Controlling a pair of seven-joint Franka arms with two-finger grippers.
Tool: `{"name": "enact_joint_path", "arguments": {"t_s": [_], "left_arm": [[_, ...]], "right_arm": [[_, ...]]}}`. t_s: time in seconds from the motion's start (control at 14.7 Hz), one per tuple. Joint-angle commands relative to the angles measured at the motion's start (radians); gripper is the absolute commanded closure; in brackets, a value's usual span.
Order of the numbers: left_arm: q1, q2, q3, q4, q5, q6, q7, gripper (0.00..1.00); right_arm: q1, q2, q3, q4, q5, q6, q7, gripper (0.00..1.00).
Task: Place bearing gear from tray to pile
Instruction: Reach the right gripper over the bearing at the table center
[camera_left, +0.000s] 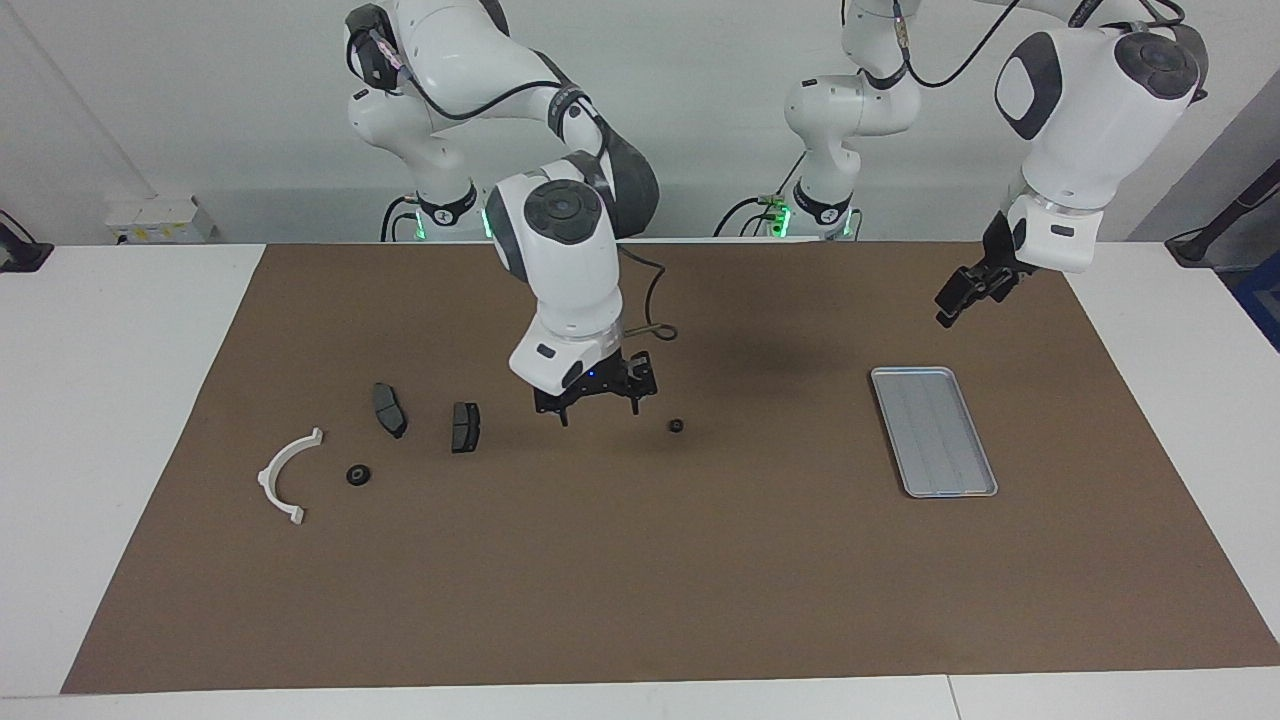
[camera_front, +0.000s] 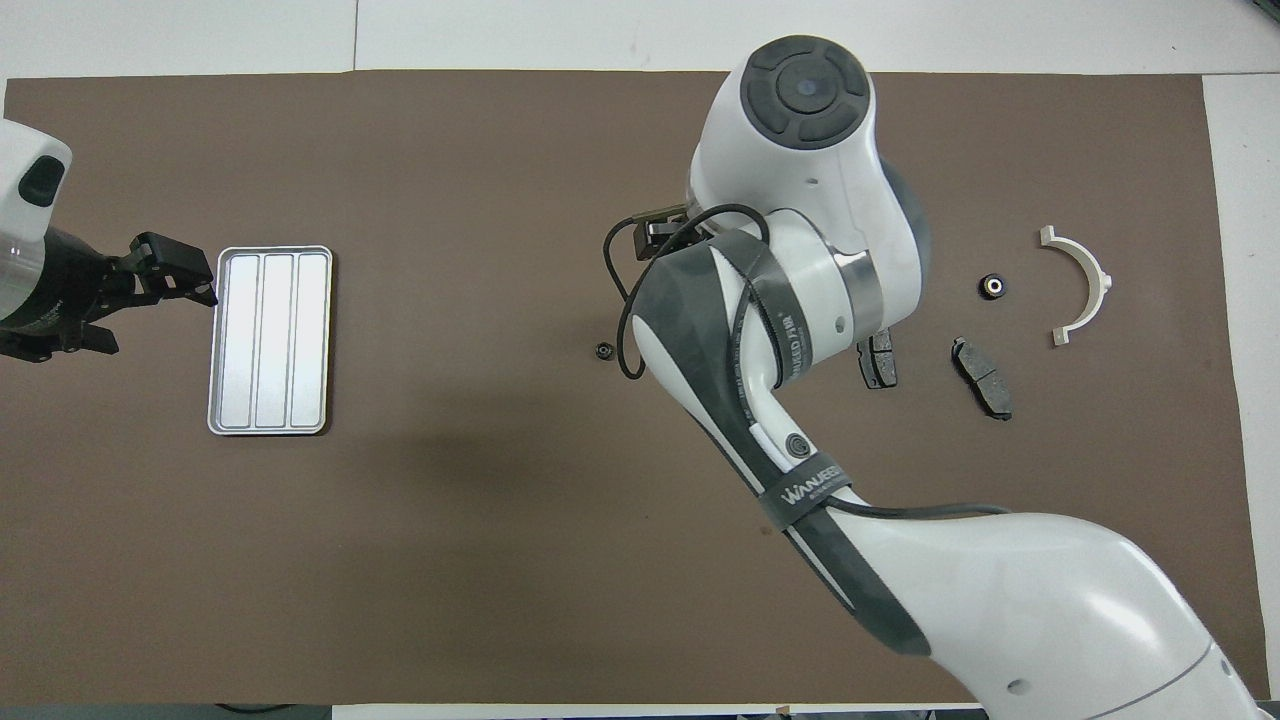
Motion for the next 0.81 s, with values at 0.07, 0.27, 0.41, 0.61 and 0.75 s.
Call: {"name": "enact_joint_path", "arguments": {"t_s": [0.07,0.27,0.41,0.61,0.75], "left_arm": [[0.012,-0.025,-0.01,-0.027,-0.017,0.019,0.006,0.0],[0.009,-0.025,-0.01,-0.027,-0.017,0.02,0.006,0.0],[0.007,-0.025,-0.01,-0.026,-0.017,0.02,0.006,0.0],[0.007,-0.026,-0.01,-0.026,-0.017,0.02,0.006,0.0],[0.007,-0.026,-0.01,-0.027,-0.017,0.019,0.006,0.0]], "right_arm": [[0.059,0.09,-0.016,0.045,0.021,0.043,0.017,0.0],[0.073,0.147,-0.014,0.048,0.018,0.095,0.017,0.0],[0.097,0.179,-0.011,0.048,0.015,0.127,0.019,0.0],[0.117,0.201,-0.003,0.048,0.02,0.169,0.026,0.0],[0.137,0.201,-0.006,0.048,0.02,0.153,0.043,0.0]]}}
